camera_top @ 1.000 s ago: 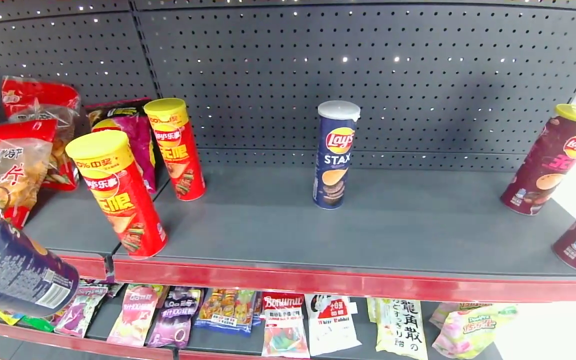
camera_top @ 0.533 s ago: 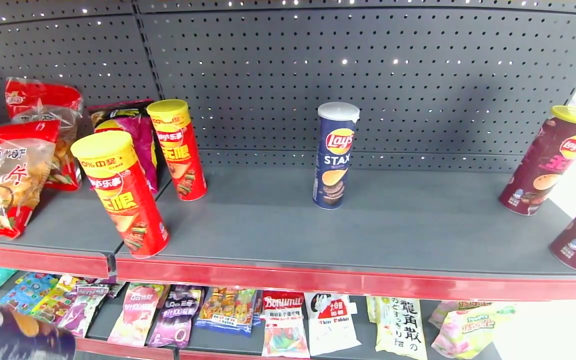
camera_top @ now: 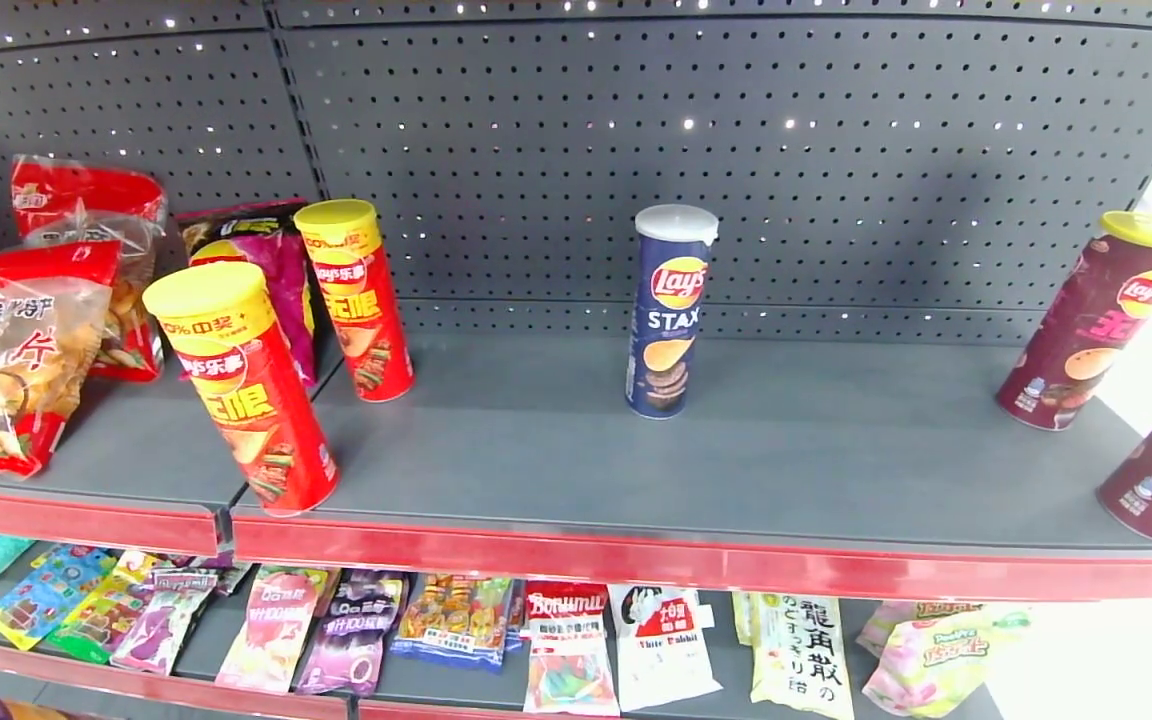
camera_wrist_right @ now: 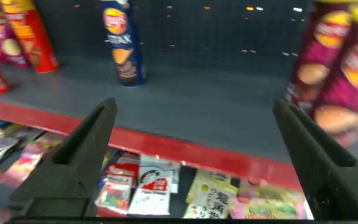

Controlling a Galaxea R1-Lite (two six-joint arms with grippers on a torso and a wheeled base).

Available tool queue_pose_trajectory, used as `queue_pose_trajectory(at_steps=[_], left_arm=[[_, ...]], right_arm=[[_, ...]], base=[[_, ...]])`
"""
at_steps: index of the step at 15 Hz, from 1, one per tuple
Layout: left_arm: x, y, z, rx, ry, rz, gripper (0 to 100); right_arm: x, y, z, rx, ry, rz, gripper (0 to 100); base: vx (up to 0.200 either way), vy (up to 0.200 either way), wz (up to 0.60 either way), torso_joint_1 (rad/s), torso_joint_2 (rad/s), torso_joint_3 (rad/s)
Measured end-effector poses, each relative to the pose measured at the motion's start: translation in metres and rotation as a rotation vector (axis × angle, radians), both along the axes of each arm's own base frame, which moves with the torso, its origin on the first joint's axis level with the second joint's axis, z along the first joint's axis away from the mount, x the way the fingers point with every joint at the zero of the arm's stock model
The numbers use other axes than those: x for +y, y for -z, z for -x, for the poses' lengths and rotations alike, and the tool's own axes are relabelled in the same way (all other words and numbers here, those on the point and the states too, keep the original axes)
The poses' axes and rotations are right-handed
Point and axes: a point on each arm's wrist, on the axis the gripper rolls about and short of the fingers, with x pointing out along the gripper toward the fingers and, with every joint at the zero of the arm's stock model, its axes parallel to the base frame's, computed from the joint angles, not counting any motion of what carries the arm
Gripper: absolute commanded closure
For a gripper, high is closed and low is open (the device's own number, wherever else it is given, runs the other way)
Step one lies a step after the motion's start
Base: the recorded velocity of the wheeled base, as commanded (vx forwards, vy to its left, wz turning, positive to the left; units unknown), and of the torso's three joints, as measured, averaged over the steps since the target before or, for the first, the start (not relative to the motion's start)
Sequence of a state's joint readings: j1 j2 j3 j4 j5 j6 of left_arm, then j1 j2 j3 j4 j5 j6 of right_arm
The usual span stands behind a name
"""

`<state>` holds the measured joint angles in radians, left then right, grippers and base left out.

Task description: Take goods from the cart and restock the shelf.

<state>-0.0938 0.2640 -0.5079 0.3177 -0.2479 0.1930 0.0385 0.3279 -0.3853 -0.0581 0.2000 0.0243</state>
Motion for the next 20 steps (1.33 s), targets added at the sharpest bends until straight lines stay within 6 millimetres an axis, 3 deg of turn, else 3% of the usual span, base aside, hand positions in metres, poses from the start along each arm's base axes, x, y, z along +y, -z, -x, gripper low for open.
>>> queue_pose_trajectory(at_steps=[2,5,8,11,14,20], left_arm=[[0.0,-0.002,-0.004,-0.003,-0.003,0.013,100],[-0.001,-0.001,-0.01,-0.018,-0.011,0.028,100],[-0.001,-0.001,-0.013,-0.006,-0.022,0.026,100],[-0.001,-0.001,-0.015,0.001,-0.038,0.024,100],[-0.001,-0.001,-0.016,0.007,-0.045,0.023,100],[-0.001,-0.004,-0.02,0.022,-0.044,0.021,100]], right_arm=[[0.004,-0.04,-0.041,0.08,-0.108,0.025,0],[0.03,-0.074,-0.124,0.175,-0.282,0.06,0],[0.072,-0.077,-0.207,0.224,-0.402,0.089,0],[0.106,-0.068,-0.269,0.238,-0.451,0.124,0],[0.132,-0.052,-0.304,0.195,-0.481,0.187,0],[0.149,-0.024,-0.331,0.239,-0.488,0.198,0]], base=[[0.0,0.0,0.0,0.0,0.0,0.0],[0.0,0.0,0.0,0.0,0.0,0.0],[0.0,0.0,0.0,0.0,0.0,0.0],[0.0,0.0,0.0,0.0,0.0,0.0],[0.0,0.0,0.0,0.0,0.0,0.0],[0.0,0.0,0.0,0.0,0.0,0.0]])
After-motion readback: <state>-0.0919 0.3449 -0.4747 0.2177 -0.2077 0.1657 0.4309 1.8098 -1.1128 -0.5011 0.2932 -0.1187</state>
